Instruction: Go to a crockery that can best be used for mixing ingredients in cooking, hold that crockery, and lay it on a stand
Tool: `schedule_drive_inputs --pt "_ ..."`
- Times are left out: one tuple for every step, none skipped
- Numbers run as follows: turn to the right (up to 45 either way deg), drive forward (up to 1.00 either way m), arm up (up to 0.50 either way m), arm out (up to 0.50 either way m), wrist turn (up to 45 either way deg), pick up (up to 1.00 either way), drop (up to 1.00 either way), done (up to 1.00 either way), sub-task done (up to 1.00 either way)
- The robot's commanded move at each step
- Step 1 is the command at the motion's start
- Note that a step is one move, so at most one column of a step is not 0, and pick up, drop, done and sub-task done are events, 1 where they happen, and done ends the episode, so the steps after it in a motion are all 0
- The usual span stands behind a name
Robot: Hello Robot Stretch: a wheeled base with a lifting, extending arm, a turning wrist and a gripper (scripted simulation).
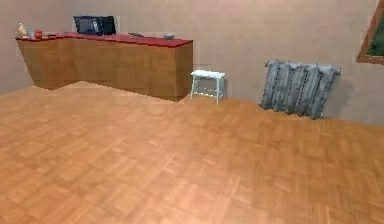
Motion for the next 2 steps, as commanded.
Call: schedule_drive_inputs --pt "3.0 0.00 0.00 0.00 0.0 0.00 0.00 0.00 0.00" --pt "0.0 1.00 0.00 0.00 0.0 0.00 0.00 0.00 0.00"
